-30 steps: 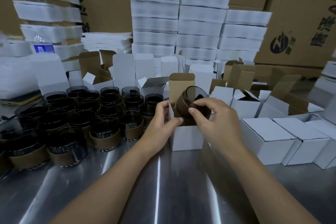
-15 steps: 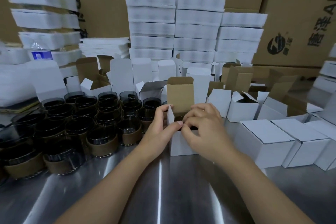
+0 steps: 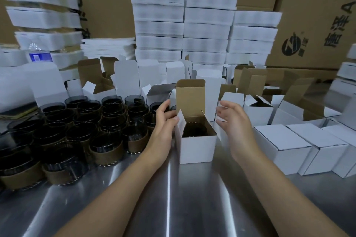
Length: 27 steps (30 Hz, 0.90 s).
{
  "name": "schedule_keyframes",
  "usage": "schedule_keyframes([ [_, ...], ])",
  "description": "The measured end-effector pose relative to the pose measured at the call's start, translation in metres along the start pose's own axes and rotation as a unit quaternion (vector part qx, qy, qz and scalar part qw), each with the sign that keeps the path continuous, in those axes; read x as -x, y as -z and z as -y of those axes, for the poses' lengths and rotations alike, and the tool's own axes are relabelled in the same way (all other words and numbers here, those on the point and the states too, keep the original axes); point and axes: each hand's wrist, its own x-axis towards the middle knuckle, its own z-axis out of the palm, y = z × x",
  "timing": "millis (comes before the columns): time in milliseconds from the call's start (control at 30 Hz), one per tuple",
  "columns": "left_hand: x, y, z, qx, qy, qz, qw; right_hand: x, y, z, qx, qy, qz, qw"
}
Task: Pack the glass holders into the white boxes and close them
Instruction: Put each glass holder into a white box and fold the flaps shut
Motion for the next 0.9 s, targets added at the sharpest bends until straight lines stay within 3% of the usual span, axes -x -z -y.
schedule_keyframes([
  [67, 0.001, -0.001, 0.000, 0.004, 0.006, 0.006, 1.000, -0.005, 0.003, 0.000, -0.007, -0.083, 0.009, 0.997],
  [200, 0.005, -0.005, -0.004, -0.008, 0.009, 0.018, 1.000, -0.002, -0.003, -0.006, 0.009, -0.140, 0.079, 0.987],
  [667, 0.003, 0.000, -0.009, 0.039, 0.064, 0.025, 0.997, -0.006, 0.005, -0.004, 0.003, -0.118, 0.173, 0.978],
  [900, 0.003, 0.001, -0.012, 0.032, 0.059, 0.013, 0.998, -0.008, 0.004, -0.006, -0.009, -0.137, 0.138, 0.981],
])
